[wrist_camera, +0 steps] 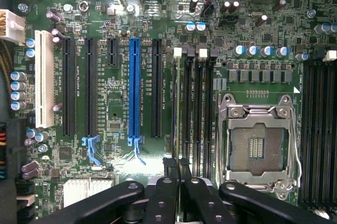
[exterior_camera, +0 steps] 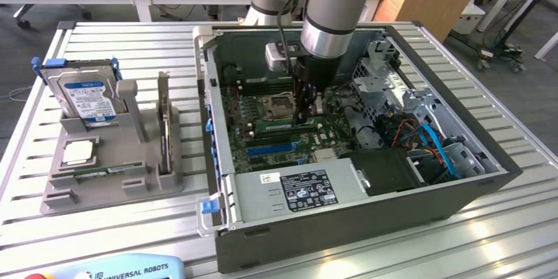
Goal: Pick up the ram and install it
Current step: 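Insert the ram into the slot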
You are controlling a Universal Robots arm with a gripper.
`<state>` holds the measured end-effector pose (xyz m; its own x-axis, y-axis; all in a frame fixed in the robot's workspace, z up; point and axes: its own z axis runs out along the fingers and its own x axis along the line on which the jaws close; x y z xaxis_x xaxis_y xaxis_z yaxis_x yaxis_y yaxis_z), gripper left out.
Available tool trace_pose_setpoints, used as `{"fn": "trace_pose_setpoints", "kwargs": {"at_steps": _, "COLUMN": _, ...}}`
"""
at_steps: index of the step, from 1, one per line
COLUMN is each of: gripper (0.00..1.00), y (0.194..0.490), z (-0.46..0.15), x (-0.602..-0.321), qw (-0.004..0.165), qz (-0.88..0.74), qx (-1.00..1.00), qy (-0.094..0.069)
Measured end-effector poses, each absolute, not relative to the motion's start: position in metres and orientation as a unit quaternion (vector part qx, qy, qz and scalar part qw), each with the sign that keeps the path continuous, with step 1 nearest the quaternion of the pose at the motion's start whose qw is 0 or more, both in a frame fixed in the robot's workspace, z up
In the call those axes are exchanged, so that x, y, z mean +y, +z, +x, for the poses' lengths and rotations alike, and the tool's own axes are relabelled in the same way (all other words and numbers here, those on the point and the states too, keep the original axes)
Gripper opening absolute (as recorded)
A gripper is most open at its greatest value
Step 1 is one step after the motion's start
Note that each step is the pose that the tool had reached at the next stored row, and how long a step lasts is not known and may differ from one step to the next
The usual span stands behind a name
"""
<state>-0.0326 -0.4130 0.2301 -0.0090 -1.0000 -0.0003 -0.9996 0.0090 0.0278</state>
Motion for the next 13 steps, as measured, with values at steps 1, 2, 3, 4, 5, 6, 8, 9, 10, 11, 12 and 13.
{"fn": "trace_pose_setpoints", "kwargs": {"at_steps": 1, "gripper": 0.12, "y": 0.2304, "z": -0.0325, "x": -0.4130, "qw": 0.010, "qz": 0.704, "qx": -0.710, "qy": -0.010}}
{"fn": "trace_pose_setpoints", "kwargs": {"at_steps": 2, "gripper": 0.12, "y": 0.2309, "z": -0.0325, "x": -0.4130, "qw": 0.010, "qz": 0.704, "qx": -0.710, "qy": -0.010}}
{"fn": "trace_pose_setpoints", "kwargs": {"at_steps": 3, "gripper": 0.12, "y": 0.2313, "z": -0.0325, "x": -0.4130, "qw": 0.010, "qz": 0.704, "qx": -0.710, "qy": -0.010}}
{"fn": "trace_pose_setpoints", "kwargs": {"at_steps": 4, "gripper": 0.12, "y": 0.2316, "z": -0.0325, "x": -0.4130, "qw": 0.010, "qz": 0.704, "qx": -0.710, "qy": -0.010}}
{"fn": "trace_pose_setpoints", "kwargs": {"at_steps": 5, "gripper": 0.12, "y": 0.2318, "z": -0.0324, "x": -0.4130, "qw": 0.010, "qz": 0.704, "qx": -0.710, "qy": -0.010}}
{"fn": "trace_pose_setpoints", "kwargs": {"at_steps": 6, "gripper": 0.12, "y": 0.2318, "z": -0.0324, "x": -0.4129, "qw": 0.010, "qz": 0.704, "qx": -0.710, "qy": -0.010}}
{"fn": "trace_pose_setpoints", "kwargs": {"at_steps": 8, "gripper": 0.12, "y": 0.2320, "z": -0.0325, "x": -0.4130, "qw": 0.010, "qz": 0.704, "qx": -0.710, "qy": -0.010}}
{"fn": "trace_pose_setpoints", "kwargs": {"at_steps": 9, "gripper": 0.12, "y": 0.2319, "z": -0.0324, "x": -0.4130, "qw": 0.010, "qz": 0.704, "qx": -0.710, "qy": -0.010}}
{"fn": "trace_pose_setpoints", "kwargs": {"at_steps": 10, "gripper": 0.12, "y": 0.2319, "z": -0.0324, "x": -0.4130, "qw": 0.010, "qz": 0.704, "qx": -0.710, "qy": -0.010}}
{"fn": "trace_pose_setpoints", "kwargs": {"at_steps": 11, "gripper": 0.12, "y": 0.2319, "z": -0.0325, "x": -0.4130, "qw": 0.010, "qz": 0.704, "qx": -0.710, "qy": -0.010}}
{"fn": "trace_pose_setpoints", "kwargs": {"at_steps": 12, "gripper": 0.12, "y": 0.2317, "z": -0.0324, "x": -0.4130, "qw": 0.010, "qz": 0.704, "qx": -0.710, "qy": -0.010}}
{"fn": "trace_pose_setpoints", "kwargs": {"at_steps": 13, "gripper": 0.12, "y": 0.2313, "z": -0.0324, "x": -0.4130, "qw": 0.010, "qz": 0.704, "qx": -0.710, "qy": -0.010}}
